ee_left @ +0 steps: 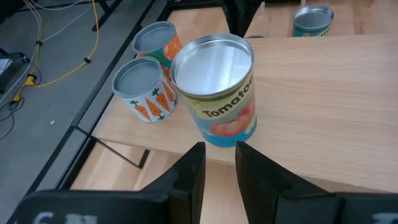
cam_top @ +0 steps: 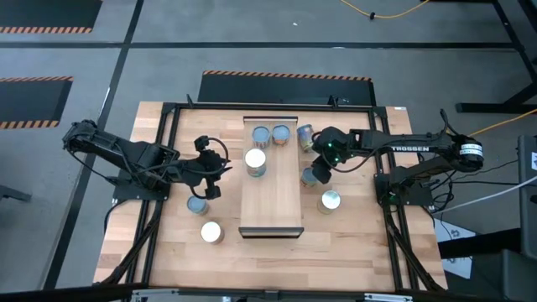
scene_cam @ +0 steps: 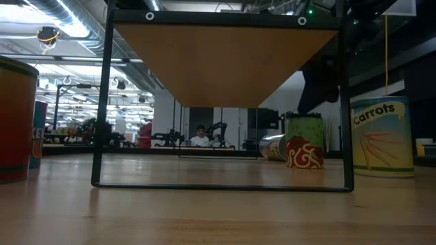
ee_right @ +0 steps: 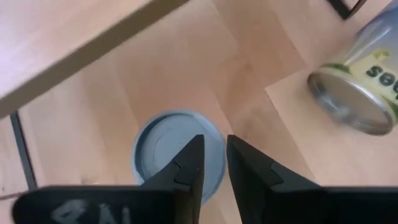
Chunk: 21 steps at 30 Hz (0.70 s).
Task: Pick and place cans onto a shelf
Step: Put the canned beans on the shelf
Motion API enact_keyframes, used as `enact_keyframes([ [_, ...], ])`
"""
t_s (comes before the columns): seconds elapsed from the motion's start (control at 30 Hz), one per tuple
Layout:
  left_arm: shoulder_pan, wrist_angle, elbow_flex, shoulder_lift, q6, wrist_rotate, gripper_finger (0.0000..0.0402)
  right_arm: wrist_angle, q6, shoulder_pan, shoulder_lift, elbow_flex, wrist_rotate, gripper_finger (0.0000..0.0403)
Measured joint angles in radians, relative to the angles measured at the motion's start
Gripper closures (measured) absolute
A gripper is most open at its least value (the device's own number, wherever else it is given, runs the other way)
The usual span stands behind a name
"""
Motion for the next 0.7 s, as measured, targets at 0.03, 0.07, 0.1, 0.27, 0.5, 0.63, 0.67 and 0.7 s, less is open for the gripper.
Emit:
enact_keyframes([
  [0.03,0.0,0.0,0.0,0.0,0.0,0.0,0.032,-0.006,0.0,-0.003,0.0,0.0,0.0,0.0322],
  [0.07,0.0,0.0,0.0,0.0,0.0,0.0,0.032,-0.009,0.004,-0.007,0.0,0.0,-0.003,0.0314],
  [0.1,0.0,0.0,0.0,0.0,0.0,0.0,0.032,-0.009,0.011,-0.01,0.0,0.0,-0.011,0.0301],
  [0.27,0.0,0.0,0.0,0.0,0.0,0.0,0.032,-0.008,-0.013,-0.011,0.0,0.0,0.006,0.0214],
  [0.5,0.0,0.0,0.0,0.0,0.0,0.0,0.032,-0.012,-0.004,-0.011,0.0,-0.019,0.027,0.0152],
  [0.63,0.0,0.0,0.0,0.0,0.0,0.0,0.032,0.001,0.042,-0.011,0.001,-0.05,0.029,0.0149],
  [0.67,0.0,0.0,0.0,0.0,0.0,0.0,0.032,0.002,0.043,-0.011,0.003,-0.054,0.027,0.0149],
  [0.7,0.0,0.0,0.0,0.0,0.0,0.0,0.032,0.003,0.044,-0.011,0.003,-0.057,0.027,0.0149],
])
